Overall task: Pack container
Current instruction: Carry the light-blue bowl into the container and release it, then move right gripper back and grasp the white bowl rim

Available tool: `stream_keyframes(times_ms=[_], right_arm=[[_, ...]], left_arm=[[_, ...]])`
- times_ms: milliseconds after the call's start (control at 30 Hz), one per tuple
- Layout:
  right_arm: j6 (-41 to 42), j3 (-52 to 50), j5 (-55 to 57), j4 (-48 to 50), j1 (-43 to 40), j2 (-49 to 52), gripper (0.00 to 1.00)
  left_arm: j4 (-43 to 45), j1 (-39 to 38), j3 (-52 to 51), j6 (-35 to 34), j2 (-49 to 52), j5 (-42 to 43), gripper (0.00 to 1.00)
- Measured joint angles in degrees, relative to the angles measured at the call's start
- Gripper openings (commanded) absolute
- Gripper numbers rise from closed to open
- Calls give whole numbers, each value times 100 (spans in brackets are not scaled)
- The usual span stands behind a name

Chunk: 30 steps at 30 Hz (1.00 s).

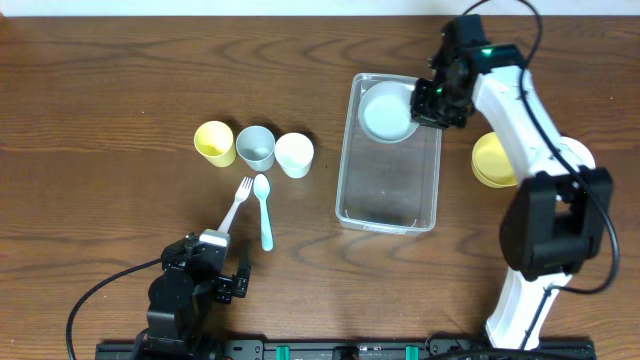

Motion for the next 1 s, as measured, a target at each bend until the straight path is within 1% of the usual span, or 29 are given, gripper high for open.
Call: stream_keyframes(times_ms=[100, 200, 233, 300, 333, 433, 533, 600, 667, 733, 833, 1000], right_arm=[[-9, 35, 11, 9, 39, 33, 33], [-79, 256, 48, -229, 31, -13, 38], [-109, 350, 92, -385, 15, -61, 43], [-151, 498, 195, -761, -31, -269, 58], [-179, 546, 289, -942, -81, -474, 62], [-227, 649, 544, -1300, -413, -1239, 67], [-238, 820, 807, -1635, -1117, -2046, 69], [-238, 916, 964, -1934, -1768, -2444, 70], [-238, 940, 1071, -2221, -2328, -2621, 70], [-238, 883, 1143, -2304, -2723, -2623, 69], [-236, 442, 1156, -2118, -3193, -2500, 68], [-173, -901, 1193, -1252, -3753, -2306, 66]], left_arm=[[2, 0, 0, 0, 0, 0, 98], [2, 0, 0, 0, 0, 0, 98], [0, 0, 0, 0, 0, 0, 98], [0, 0, 0, 0, 2, 0, 98], [0, 0, 0, 2, 2, 0, 98], [-2, 0, 0, 0, 2, 0, 98], [0, 0, 0, 0, 2, 0, 98], [0, 0, 0, 0, 2, 0, 98], [0, 0, 0, 0, 2, 0, 98], [0, 0, 0, 0, 2, 0, 98], [0, 0, 0, 0, 2, 0, 98], [2, 0, 0, 0, 2, 0, 98]])
